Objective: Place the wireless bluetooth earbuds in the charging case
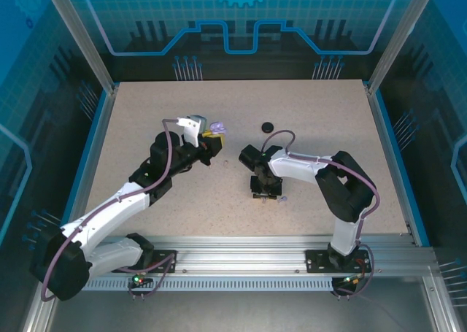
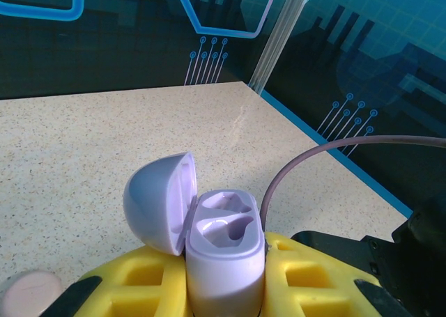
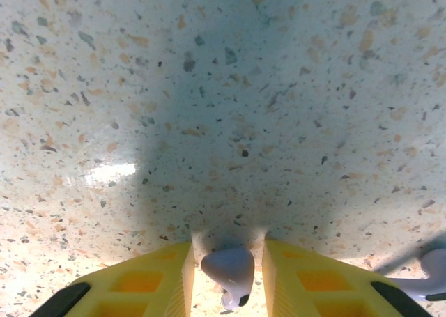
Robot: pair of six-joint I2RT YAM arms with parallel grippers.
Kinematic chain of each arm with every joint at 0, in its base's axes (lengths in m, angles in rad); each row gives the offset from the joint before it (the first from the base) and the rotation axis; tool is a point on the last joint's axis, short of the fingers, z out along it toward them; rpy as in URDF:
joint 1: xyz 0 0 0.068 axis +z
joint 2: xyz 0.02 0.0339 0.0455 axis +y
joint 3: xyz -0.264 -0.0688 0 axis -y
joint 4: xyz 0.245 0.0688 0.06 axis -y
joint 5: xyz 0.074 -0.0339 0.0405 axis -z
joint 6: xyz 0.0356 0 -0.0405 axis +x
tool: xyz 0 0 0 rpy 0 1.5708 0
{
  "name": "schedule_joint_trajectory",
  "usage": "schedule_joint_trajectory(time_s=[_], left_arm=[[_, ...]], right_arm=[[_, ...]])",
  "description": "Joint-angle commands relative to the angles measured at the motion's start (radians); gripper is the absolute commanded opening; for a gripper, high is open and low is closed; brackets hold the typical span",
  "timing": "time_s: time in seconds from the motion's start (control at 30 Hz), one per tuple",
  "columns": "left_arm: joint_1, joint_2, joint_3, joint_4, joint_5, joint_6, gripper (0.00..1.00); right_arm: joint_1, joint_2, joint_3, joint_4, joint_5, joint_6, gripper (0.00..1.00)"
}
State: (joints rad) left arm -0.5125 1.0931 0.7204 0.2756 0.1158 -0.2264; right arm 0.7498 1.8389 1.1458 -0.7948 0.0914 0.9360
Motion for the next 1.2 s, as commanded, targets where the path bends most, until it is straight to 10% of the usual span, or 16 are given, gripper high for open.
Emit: schedule_joint_trajectory(time_s=[0.0, 1.17], left_arm=[[-0.013, 0.006, 0.0, 0.028, -0.022, 0.034, 0.0], [-0.037, 0.038, -0.158, 0.489, 0.079, 0.262, 0.0]], right_arm=[[-0.023, 0.031, -0.032, 0.038, 0.037, 0.015, 0.3], [-0.03, -0.333, 0.195, 0.005, 0.174, -0.302, 0.13]])
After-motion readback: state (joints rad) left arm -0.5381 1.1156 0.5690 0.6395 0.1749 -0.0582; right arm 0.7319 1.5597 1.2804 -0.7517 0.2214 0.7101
